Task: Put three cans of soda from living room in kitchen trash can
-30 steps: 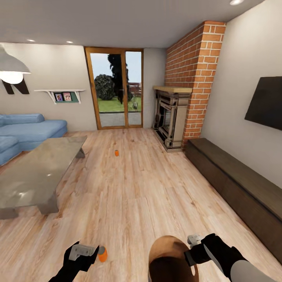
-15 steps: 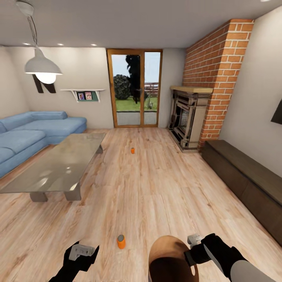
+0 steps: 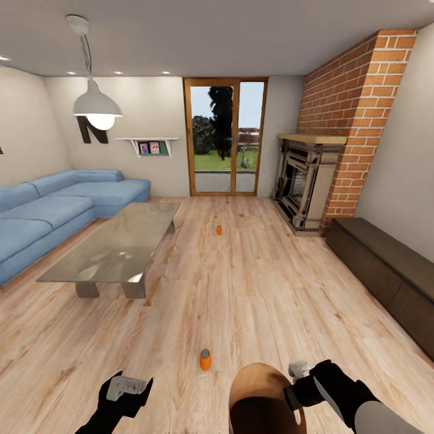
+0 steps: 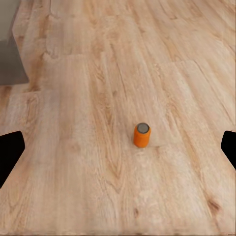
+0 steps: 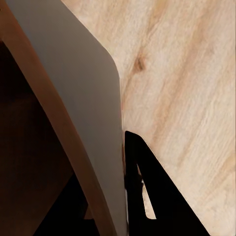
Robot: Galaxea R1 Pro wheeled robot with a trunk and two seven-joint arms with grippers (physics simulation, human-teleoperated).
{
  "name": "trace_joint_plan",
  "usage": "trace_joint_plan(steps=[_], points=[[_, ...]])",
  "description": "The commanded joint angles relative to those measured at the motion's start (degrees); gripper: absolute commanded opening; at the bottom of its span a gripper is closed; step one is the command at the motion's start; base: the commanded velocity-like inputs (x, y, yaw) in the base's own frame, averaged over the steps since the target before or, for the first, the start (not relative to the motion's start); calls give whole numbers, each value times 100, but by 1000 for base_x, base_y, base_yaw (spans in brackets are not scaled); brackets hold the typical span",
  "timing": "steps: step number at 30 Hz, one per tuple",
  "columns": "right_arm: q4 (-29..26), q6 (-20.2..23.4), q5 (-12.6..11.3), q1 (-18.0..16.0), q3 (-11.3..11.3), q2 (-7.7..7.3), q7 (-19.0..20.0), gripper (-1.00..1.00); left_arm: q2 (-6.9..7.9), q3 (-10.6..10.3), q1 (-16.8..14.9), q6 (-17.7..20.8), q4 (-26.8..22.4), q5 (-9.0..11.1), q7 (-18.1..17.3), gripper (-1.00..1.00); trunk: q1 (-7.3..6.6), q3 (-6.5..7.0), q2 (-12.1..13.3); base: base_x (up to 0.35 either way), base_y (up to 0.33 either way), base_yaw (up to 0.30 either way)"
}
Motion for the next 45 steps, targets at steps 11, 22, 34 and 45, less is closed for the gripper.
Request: trace_joint_plan(steps=[11, 22, 34, 45], points=[[-2, 28, -113, -2, -19, 4, -54, -100, -1, -1, 0, 0, 7, 0, -7, 100, 0, 5, 0, -222, 222, 53], [-2, 28, -114, 5, -10, 9, -64, -100, -1, -1, 0, 0, 9, 5, -5, 100, 0, 5, 0, -44, 263, 175], [6, -102, -113, 11, -10, 15, -65, -100, -1, -1, 0, 0, 9, 6, -17, 100, 0, 5, 0, 138, 268, 252], [0, -121, -114, 11, -22, 7, -59, -100, -1, 12, -4, 9, 21, -11, -34, 100, 0, 5, 0, 132, 268, 243]])
